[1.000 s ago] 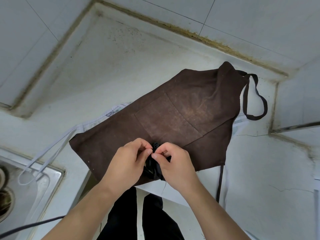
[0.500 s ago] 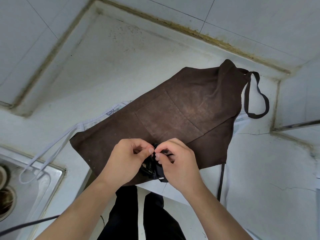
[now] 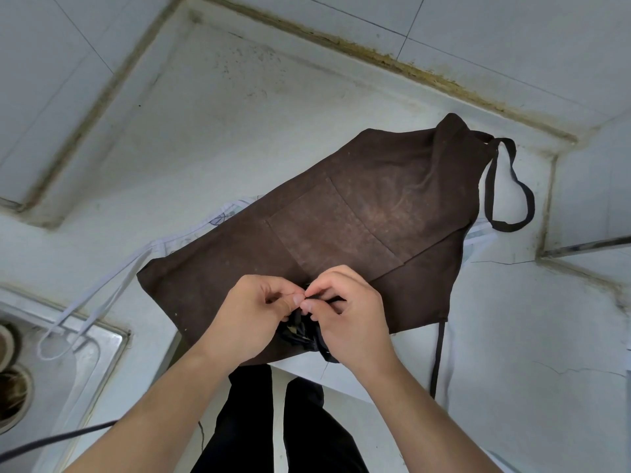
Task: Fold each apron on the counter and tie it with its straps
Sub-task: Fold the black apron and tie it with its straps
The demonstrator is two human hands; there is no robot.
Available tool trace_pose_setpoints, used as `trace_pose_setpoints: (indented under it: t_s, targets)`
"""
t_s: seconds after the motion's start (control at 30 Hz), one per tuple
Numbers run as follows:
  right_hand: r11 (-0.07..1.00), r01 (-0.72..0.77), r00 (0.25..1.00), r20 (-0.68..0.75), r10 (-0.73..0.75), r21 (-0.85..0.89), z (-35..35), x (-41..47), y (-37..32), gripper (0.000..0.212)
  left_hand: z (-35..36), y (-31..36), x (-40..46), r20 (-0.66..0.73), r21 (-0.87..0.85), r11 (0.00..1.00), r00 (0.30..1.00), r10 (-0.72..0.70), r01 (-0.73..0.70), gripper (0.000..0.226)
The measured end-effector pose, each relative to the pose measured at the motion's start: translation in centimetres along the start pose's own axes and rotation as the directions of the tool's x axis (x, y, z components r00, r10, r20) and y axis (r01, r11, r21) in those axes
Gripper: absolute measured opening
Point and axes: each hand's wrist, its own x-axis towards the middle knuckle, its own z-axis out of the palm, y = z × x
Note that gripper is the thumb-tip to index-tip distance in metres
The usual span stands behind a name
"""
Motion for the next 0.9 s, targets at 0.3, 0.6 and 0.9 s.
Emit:
trace_pose_setpoints:
  t_s: [0.3,0.6,0.9]
  targets:
    - [0.928,0.216,0.965,-0.077,-0.25,-0.304,0.6,-0.3,1.2,0.019,-0.3,0.5,0.2,0.092,-0.024,0.999,0.995,-0.027,0.029,0.029]
    - [0.937,0.032,0.999,-0.001,-0.035,-0.349,0.6,-0.3,1.6,0.019,0.5,0.3,-0.1,0.029,-0.086,0.994,0.998,-0.062,0.064,0.015]
    - [0.98,-0.187,0.976,-0.097,0.193,0.066,0.1,-1.0,2.0,0.021,1.9,-0.8,-0.6,-0.135,0.095,0.995,0.989,0.054,-0.042,0.017]
